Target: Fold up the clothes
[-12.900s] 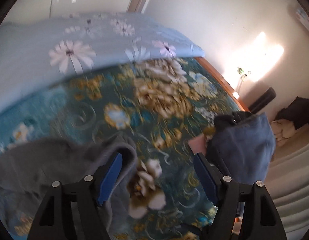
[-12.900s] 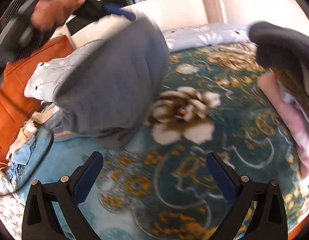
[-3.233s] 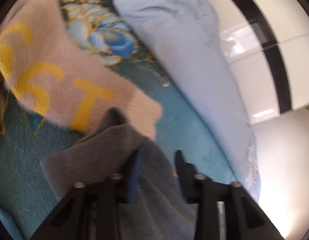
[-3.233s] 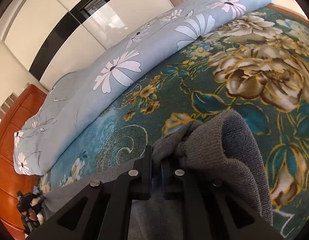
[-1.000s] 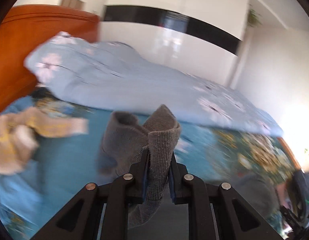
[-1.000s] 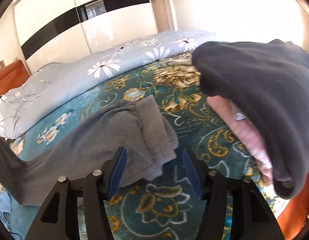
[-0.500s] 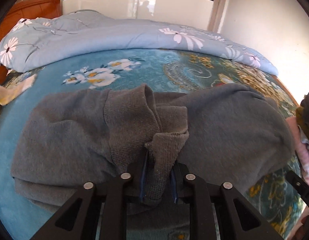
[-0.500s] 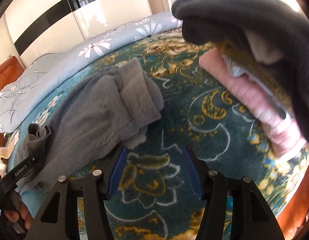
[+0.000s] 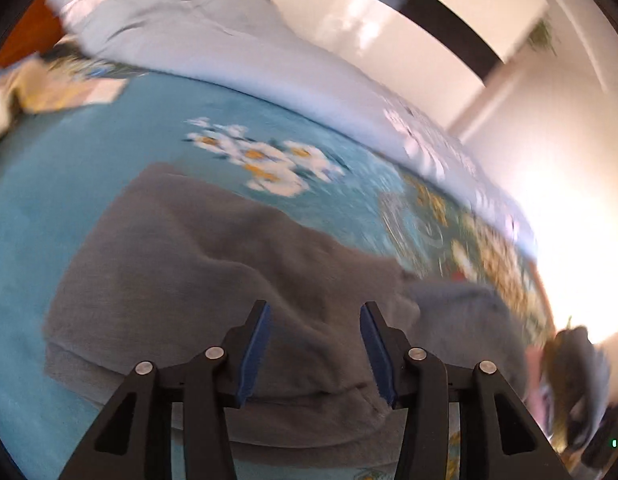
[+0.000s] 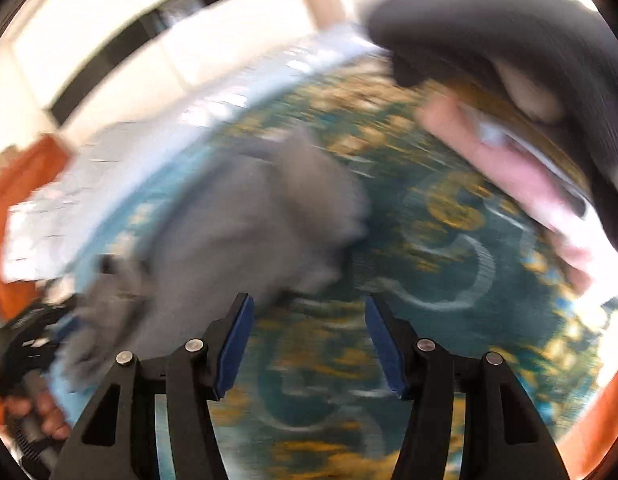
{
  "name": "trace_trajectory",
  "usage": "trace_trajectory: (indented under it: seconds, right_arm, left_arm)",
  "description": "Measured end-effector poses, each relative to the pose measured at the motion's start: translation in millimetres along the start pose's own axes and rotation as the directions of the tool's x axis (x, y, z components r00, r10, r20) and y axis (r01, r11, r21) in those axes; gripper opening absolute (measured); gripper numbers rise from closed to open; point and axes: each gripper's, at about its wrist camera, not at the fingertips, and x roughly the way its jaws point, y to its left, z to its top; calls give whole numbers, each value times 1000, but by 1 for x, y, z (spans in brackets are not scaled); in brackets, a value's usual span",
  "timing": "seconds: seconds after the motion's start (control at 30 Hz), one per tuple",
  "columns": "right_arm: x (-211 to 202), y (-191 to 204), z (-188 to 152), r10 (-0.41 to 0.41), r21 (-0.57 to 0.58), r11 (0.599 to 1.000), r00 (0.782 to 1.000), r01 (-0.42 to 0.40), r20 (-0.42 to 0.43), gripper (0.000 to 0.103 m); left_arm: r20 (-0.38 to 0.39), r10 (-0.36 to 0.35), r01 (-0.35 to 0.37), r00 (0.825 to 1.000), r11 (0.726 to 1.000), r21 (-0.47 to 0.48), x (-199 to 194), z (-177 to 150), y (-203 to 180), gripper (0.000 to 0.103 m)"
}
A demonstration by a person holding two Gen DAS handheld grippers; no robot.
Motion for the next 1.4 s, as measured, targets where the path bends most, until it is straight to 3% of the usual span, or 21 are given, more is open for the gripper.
trace_trajectory:
  seconds: [0.1, 0.23, 0.33, 0.5, 0.6, 0.7, 0.73, 0.77, 0.83, 0.87, 1.07, 1.3, 1.4]
  right_arm:
    - [3, 49, 5, 164, -148, 975, 986, -167, -32, 60]
    - [29, 124, 6, 320, -306, 886, 937, -347, -138, 59]
    - [62, 166, 12, 325, -358, 856, 926, -374, -190, 59]
    - [100, 195, 17, 319, -367, 840, 911, -399, -261, 48]
    - [112, 207, 18, 299, -426, 821, 922, -380, -246, 47]
    - [125, 219, 15, 296, -450, 797, 910, -402, -289, 42]
    - [129, 220, 13, 277, -454, 799, 911, -395, -306, 35]
    - [133, 222, 12, 258, -457, 800, 911, -389, -323, 19]
    - [134, 222, 11, 238, -443, 815, 912, -374, -334, 5]
    - [135, 221, 11, 229, -436, 822, 913, -368, -338, 4]
    - [63, 209, 40, 397, -352, 814, 885, -462, -242, 3]
    - [93, 167, 38, 284, -279, 885, 907, -372, -310, 3]
    - [113, 164, 25, 206, -319, 895, 923, -312, -324, 4]
  left_arm:
    - [33, 13, -11, 999, 998, -67, -21, -9, 29, 50]
    - [47, 87, -83, 995, 992, -92, -42, -25, 66, 50]
    - [37, 175, -172, 984, 983, -68, -47, -33, 90, 51]
    - [6, 155, -152, 988, 978, -141, -39, -33, 123, 50]
    - [16, 143, -139, 990, 981, -135, -37, -34, 126, 51]
    - [25, 137, -133, 990, 984, -120, -35, -36, 127, 51]
    - [27, 131, -127, 991, 985, -119, -35, -37, 128, 51]
    - [30, 121, -117, 992, 985, -123, -35, -37, 129, 51]
    - [36, 102, -96, 994, 986, -134, -36, -37, 132, 52]
    - [37, 92, -86, 995, 987, -137, -37, -36, 133, 52]
    - [46, 54, -47, 997, 988, -149, -38, -35, 138, 52]
    - [51, 35, -26, 998, 988, -155, -38, -35, 140, 52]
    - [36, 31, -25, 999, 988, -152, -43, -33, 139, 53]
